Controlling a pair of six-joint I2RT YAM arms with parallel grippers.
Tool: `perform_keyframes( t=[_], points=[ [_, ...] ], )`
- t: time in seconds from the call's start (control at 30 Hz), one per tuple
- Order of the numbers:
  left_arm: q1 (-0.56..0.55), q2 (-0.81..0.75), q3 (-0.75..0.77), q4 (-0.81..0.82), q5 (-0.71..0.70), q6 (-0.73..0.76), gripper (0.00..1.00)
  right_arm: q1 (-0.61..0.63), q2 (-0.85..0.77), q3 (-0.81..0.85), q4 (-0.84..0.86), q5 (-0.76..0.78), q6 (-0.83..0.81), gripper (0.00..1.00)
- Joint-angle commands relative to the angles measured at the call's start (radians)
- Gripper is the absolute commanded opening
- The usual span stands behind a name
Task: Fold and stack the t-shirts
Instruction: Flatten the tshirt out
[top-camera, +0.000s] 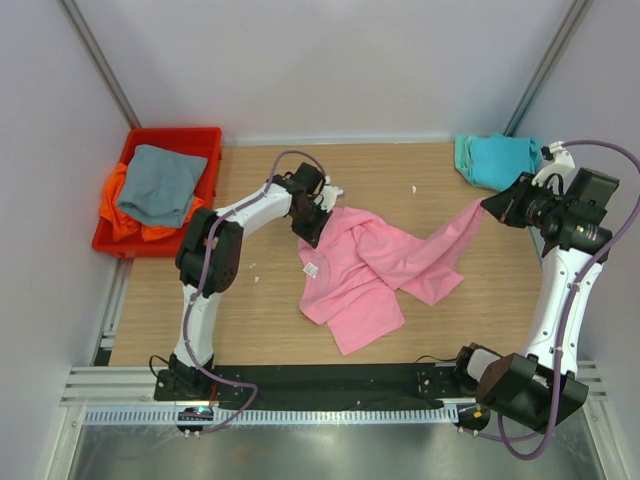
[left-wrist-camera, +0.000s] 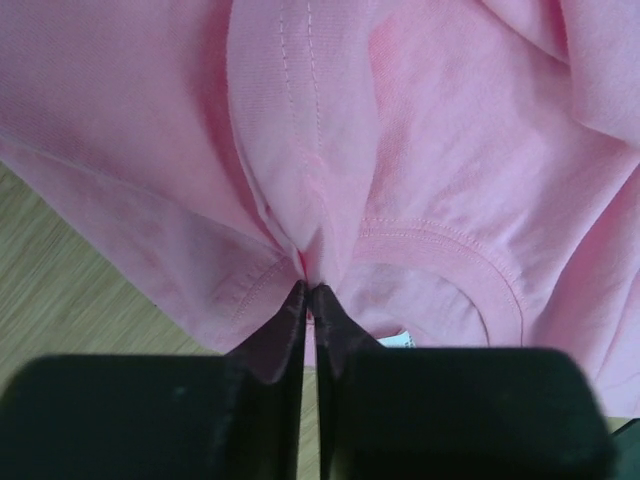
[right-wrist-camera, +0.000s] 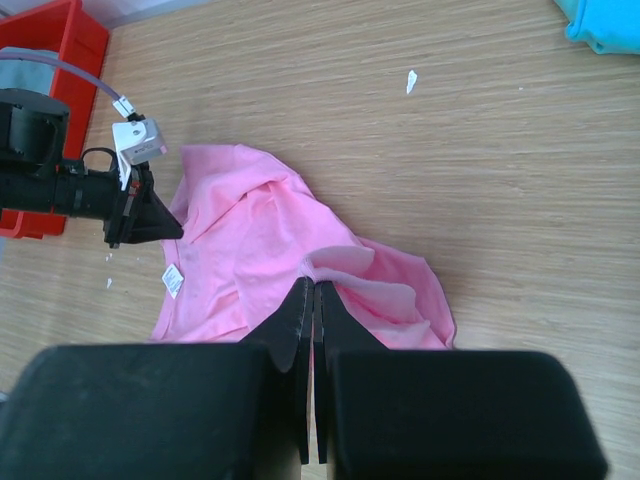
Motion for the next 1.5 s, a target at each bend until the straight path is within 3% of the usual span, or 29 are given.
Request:
perform_keyframes(
  t=[0.0, 0.43, 0.6, 0.7, 0.8, 0.93, 1.03, 1.17, 1.47],
  points=[
    [0.002, -0.021, 0.006, 0.014, 0.022, 0.016, 0.01, -0.002, -0.007, 0.007, 0.042, 0.008, -0.008, 0.01],
    [0.017, -0.348, 0.116, -0.098, -0.082, 0.109, 0.00, -0.002, 0.174, 0.145, 0.128, 0.076, 0.000, 0.01],
    [0.021, -0.593, -0.012, 0.073, -0.258, 0.085, 0.00, 0.030, 0.192, 0.110, 0.316, 0.171, 0.092, 0.01],
    [0.029, -0.710, -0.078, 0.156, -0.329, 0.085, 0.00, 0.106, 0.157, 0.069, 0.424, 0.309, 0.080, 0.01],
    [0.047, -0.777, -0.065, 0.150, -0.375, 0.092, 0.00, 0.134, 0.128, 0.091, 0.456, 0.367, 0.098, 0.01],
    [0.083, -0.816, 0.004, 0.109, -0.402, 0.123, 0.00, 0.137, 0.053, 0.136, 0.495, 0.407, 0.126, 0.01],
    [0.084, -0.840, 0.066, 0.078, -0.418, 0.143, 0.00, 0.136, 0.031, 0.228, 0.418, 0.372, 0.129, 0.01],
    [0.086, -0.883, 0.126, 0.060, -0.415, 0.151, 0.00, 0.137, -0.007, 0.210, 0.420, 0.331, 0.166, 0.01],
    [0.089, -0.911, 0.225, 0.074, -0.412, 0.249, 0.00, 0.136, -0.071, 0.257, 0.362, 0.323, -0.015, 0.01]
  ],
)
